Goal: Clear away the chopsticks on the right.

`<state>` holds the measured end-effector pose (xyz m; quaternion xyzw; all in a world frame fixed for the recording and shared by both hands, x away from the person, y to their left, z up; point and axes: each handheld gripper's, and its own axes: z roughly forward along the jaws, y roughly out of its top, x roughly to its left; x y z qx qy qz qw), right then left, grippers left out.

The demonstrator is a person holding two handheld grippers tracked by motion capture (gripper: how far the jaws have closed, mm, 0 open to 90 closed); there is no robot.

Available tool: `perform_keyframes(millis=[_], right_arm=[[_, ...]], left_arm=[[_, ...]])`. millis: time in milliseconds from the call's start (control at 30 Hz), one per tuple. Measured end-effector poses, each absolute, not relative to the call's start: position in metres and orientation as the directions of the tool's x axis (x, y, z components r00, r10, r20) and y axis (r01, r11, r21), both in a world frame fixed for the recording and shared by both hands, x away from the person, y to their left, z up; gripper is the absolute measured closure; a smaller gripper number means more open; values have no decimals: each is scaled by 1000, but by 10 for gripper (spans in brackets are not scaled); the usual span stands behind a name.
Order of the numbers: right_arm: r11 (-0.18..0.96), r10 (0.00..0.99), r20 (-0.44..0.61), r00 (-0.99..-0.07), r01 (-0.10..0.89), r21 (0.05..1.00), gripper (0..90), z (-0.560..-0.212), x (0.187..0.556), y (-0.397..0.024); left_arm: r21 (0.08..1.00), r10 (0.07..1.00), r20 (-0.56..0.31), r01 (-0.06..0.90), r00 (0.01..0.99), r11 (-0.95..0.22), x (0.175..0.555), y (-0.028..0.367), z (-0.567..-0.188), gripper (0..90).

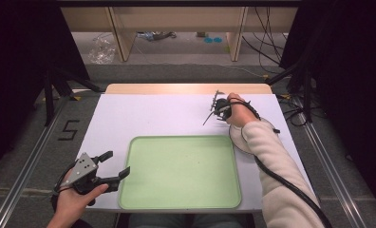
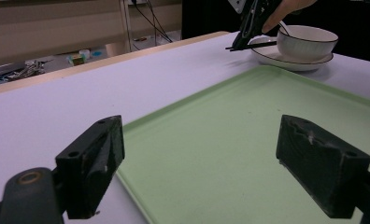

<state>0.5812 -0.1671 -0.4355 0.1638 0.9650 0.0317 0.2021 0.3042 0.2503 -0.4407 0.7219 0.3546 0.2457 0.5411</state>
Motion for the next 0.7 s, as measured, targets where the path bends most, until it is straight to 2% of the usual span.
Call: perform_keyframes(millis=[400,700], right_arm=[[962,273,-416,-868,244,122,881,-431,578,-168],[964,263,-459,-849,214,157,882,-417,575,-165]], left_arm=[[955,778,-29,246,628,-163,304,250,-441,152],[956,778,-30,246,627,-161,304,250,-440,152]])
